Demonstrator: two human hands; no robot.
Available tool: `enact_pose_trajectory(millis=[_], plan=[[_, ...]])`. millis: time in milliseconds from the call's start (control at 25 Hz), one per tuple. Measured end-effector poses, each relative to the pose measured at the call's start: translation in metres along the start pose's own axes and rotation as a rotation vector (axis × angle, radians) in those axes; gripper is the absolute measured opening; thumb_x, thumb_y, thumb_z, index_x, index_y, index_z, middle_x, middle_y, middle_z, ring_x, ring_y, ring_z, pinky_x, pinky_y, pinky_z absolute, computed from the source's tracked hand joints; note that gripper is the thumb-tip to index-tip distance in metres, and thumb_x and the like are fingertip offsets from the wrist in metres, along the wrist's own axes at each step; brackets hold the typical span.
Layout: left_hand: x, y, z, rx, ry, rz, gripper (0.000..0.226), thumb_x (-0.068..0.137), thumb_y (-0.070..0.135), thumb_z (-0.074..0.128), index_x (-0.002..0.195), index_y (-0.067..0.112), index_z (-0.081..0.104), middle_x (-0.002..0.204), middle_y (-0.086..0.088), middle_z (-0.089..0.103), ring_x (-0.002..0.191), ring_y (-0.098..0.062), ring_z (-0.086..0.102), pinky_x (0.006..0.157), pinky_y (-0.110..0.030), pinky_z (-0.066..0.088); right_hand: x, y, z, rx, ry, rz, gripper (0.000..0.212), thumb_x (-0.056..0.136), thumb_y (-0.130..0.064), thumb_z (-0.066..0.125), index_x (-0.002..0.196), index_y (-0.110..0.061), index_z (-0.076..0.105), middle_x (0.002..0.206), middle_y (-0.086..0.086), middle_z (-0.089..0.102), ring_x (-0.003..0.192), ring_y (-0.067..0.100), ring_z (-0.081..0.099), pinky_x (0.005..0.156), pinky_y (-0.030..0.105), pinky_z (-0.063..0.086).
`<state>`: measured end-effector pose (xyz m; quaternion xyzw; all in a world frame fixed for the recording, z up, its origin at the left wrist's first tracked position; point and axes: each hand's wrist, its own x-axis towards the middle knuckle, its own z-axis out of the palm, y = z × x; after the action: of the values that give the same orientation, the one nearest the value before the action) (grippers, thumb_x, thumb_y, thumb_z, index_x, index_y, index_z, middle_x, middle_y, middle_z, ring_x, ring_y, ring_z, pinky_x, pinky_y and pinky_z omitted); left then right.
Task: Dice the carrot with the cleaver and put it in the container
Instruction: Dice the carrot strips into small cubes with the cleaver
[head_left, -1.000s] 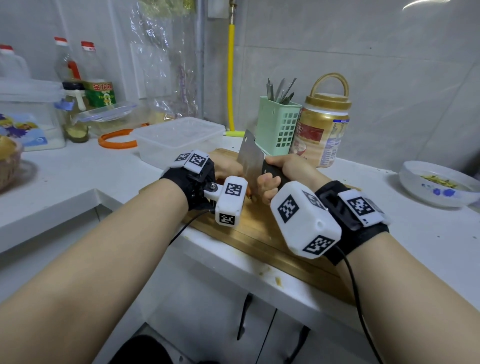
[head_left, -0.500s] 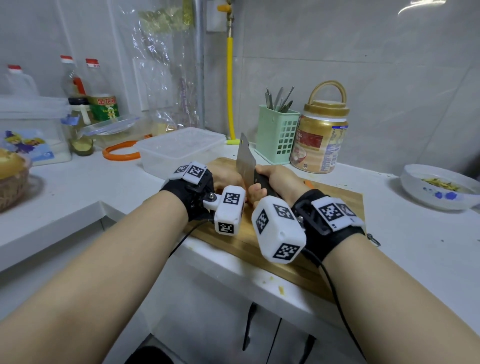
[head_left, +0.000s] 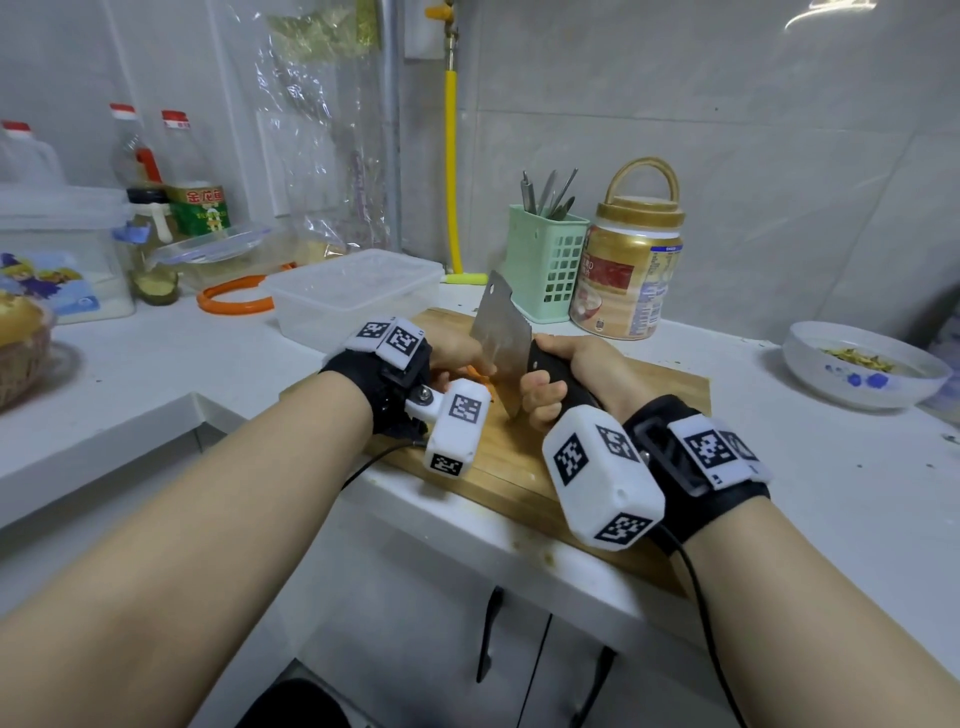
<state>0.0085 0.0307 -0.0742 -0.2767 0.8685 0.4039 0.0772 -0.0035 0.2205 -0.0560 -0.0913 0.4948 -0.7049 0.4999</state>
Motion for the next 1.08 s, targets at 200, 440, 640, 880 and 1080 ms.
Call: enact_pose_trajectory(millis=[200,440,640,880,1080], plan=[[-0.020,0.007,0.001,0.165,0.071,-0.016,0.024,0.082,0.021,0.074,0.066,0.014,0.058,0.065,-0.003,0.058,0.055,-0.017,0.049,0.056,-0.024,0.041,0.003,-0.006,-0.008,0.025,-0.045,-0.001,0.028,0.101,-0.029,0.037,0.081,-0.010,0.042,0.048,0.000,0.039,0.030,0.008,0.033,0.034,0.013,0.026],[-0.028,-0.002,-0.016,0.445,0.265,-0.043,0.030,0.080,0.035,0.075,0.066,0.016,0.055,0.074,-0.002,0.059,0.068,-0.015,0.054,0.064,-0.026,0.045,0.006,-0.009,-0.014,0.098,-0.091,-0.085,0.037,0.100,-0.035,0.038,0.071,-0.012,0.040,0.052,-0.003,0.034,0.031,0.007,0.031,0.035,0.016,0.025],[-0.024,-0.016,-0.030,0.575,0.405,-0.067,0.033,0.064,0.047,0.083,0.061,0.020,0.064,0.075,-0.004,0.069,0.069,-0.020,0.063,0.068,-0.028,0.052,0.012,-0.011,-0.022,0.171,-0.073,-0.145,0.037,0.100,-0.035,0.038,0.071,-0.012,0.040,0.049,-0.003,0.037,0.031,0.007,0.033,0.038,0.015,0.025],[-0.019,0.018,-0.007,0.387,0.334,0.093,0.039,0.074,0.047,0.079,0.076,0.009,0.067,0.079,-0.008,0.068,0.078,-0.022,0.060,0.074,-0.034,0.049,0.016,-0.012,-0.032,0.194,-0.075,-0.122,0.039,0.100,-0.036,0.037,0.069,-0.013,0.040,0.050,-0.003,0.035,0.031,0.007,0.033,0.034,0.015,0.029],[-0.006,0.032,0.014,0.280,0.173,0.017,0.040,0.058,0.051,0.084,0.070,0.016,0.071,0.081,-0.002,0.070,0.079,-0.018,0.063,0.082,-0.029,0.049,0.016,-0.013,-0.036,0.202,-0.074,-0.120,0.040,0.100,-0.036,0.038,0.068,-0.012,0.040,0.050,-0.003,0.034,0.030,0.008,0.033,0.032,0.017,0.032]])
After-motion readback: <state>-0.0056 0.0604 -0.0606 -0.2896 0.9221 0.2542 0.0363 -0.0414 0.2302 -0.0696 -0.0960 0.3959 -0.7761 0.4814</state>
